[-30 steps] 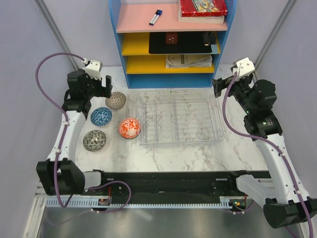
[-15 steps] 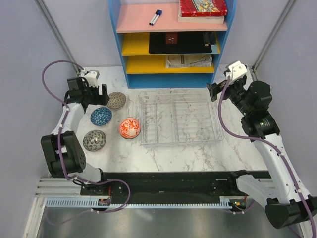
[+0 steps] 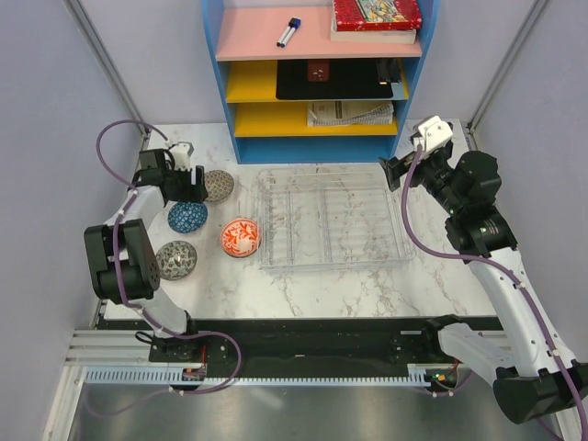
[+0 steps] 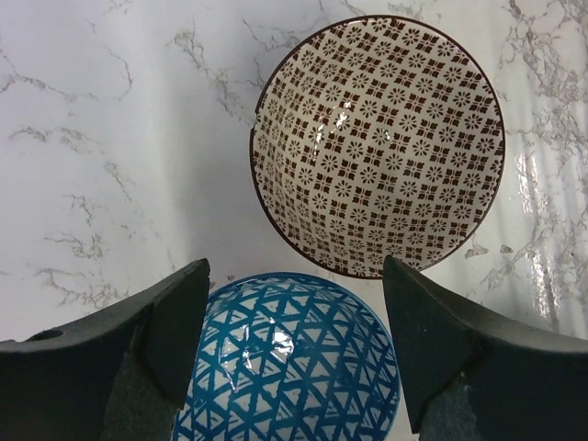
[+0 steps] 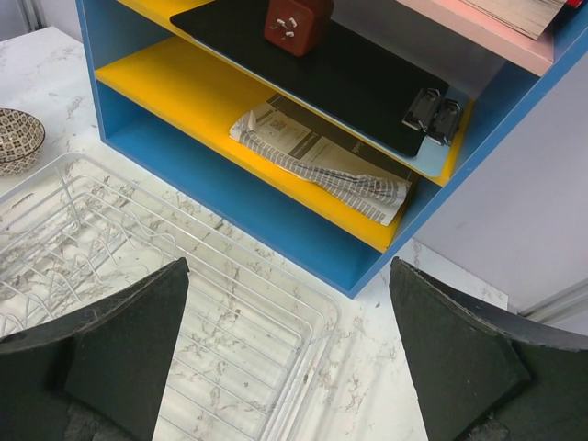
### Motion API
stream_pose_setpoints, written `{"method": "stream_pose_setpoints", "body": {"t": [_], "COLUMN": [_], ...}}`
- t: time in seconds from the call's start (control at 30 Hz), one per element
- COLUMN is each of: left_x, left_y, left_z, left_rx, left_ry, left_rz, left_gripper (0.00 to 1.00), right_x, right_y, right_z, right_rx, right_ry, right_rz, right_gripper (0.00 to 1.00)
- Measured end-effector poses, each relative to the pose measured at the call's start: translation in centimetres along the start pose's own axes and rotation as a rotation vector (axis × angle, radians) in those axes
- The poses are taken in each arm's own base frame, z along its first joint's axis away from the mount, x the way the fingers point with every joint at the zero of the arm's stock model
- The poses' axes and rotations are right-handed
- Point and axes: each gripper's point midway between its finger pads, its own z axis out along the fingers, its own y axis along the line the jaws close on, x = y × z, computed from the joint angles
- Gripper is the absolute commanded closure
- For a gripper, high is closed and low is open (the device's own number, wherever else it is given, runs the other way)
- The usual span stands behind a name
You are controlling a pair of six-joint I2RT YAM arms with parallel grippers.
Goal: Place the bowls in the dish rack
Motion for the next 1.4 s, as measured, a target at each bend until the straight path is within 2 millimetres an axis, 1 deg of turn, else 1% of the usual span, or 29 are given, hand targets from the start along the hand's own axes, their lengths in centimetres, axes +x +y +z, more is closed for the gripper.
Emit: {"method": "stream_pose_setpoints", "body": {"t": [0.1, 0.27, 0.4, 0.5, 0.67, 0.7, 0.73, 0.8, 1.0, 1.1, 1.23, 1.4], "left_x": [0.3, -0.1, -0.4, -0.6, -1.8, -1.8, -1.5, -0.9, 1.6, 2.6, 4.4, 6.1], "left_y": [-0.2, -0.2, -0.7, -2.5, -6.9, -7.7, -8.5, -9.3, -10.5, -11.4, -12.3, -12.6], "left_z": [0.4, 0.4, 0.2, -1.0, -5.1, -5.8, -6.4, -6.9, -7.1, -6.6, -5.5, -4.4], "left_rx": [-0.003, -0.014, 0.010, 0.094, 0.274, 0.307, 0.340, 0.383, 0.442, 0.468, 0.492, 0.500], "left_ry": [0.013, 0.008, -0.004, -0.037, -0.114, -0.121, -0.122, -0.108, -0.032, 0.004, 0.073, 0.144], "left_rz": [0.004, 0.013, 0.017, 0.047, 0.194, 0.227, 0.262, 0.301, 0.363, 0.390, 0.412, 0.420], "left_gripper": [0.19, 0.25, 0.25, 0.22, 0.22, 0.22, 0.23, 0.23, 0.26, 0.29, 0.36, 0.43], "right_x": [0.0, 0.0, 0.0, 0.1, 0.3, 0.3, 0.4, 0.4, 0.5, 0.6, 0.6, 0.6], "right_y": [0.1, 0.3, 0.3, 0.4, 0.4, 0.4, 0.5, 0.5, 0.6, 0.6, 0.7, 0.8], "right_z": [0.0, 0.0, 0.0, 0.0, 0.0, 0.0, -0.1, 0.0, 0.0, 0.0, 0.0, 0.0], "right_rx": [-0.006, -0.013, -0.017, -0.018, -0.021, -0.021, -0.022, -0.025, -0.029, -0.032, -0.035, -0.038], "right_ry": [-0.001, -0.003, -0.001, 0.002, 0.010, 0.011, 0.013, 0.014, 0.018, 0.019, 0.021, 0.020], "right_rz": [-0.001, -0.001, -0.001, -0.001, 0.001, 0.002, 0.002, 0.002, 0.004, 0.004, 0.005, 0.004], "right_gripper": [0.02, 0.02, 0.02, 0.02, 0.02, 0.02, 0.02, 0.02, 0.02, 0.02, 0.02, 0.02]}}
